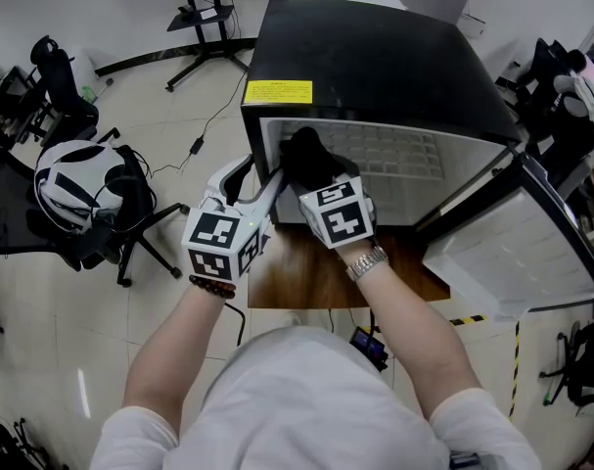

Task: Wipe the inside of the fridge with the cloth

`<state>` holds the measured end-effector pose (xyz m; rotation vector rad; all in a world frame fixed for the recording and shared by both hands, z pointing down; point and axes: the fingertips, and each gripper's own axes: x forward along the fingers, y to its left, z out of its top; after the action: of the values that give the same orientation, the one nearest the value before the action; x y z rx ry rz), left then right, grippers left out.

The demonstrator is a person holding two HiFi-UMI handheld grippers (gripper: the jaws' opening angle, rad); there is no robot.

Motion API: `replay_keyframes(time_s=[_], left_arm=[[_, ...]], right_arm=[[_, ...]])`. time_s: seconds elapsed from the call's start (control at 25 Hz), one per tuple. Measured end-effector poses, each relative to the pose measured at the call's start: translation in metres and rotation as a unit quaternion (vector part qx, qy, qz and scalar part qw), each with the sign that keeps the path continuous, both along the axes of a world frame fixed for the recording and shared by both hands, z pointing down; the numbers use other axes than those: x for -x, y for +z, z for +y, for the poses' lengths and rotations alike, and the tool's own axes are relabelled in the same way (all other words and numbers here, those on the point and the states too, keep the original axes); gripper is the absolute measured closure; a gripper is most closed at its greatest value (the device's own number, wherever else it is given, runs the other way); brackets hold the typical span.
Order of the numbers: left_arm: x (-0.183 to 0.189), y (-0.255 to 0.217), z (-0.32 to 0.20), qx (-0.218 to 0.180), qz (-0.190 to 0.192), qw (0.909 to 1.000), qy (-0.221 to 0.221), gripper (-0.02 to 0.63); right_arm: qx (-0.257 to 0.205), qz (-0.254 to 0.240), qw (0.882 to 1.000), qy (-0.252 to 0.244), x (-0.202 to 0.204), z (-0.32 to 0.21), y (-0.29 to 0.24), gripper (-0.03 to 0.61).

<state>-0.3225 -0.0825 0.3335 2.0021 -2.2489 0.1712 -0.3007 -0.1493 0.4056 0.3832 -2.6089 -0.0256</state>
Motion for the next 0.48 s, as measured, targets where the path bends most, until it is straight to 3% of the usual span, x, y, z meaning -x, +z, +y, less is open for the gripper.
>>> replay_keyframes(time_s=[0.48], left_arm=[[0.0001, -0.0002, 0.0003, 0.001, 0.000, 1.0000, 0.002, 0.416]], right_arm=[[-0.001, -0.012, 1.000, 0.011, -0.0067, -0.0043, -0.0061, 0.476]])
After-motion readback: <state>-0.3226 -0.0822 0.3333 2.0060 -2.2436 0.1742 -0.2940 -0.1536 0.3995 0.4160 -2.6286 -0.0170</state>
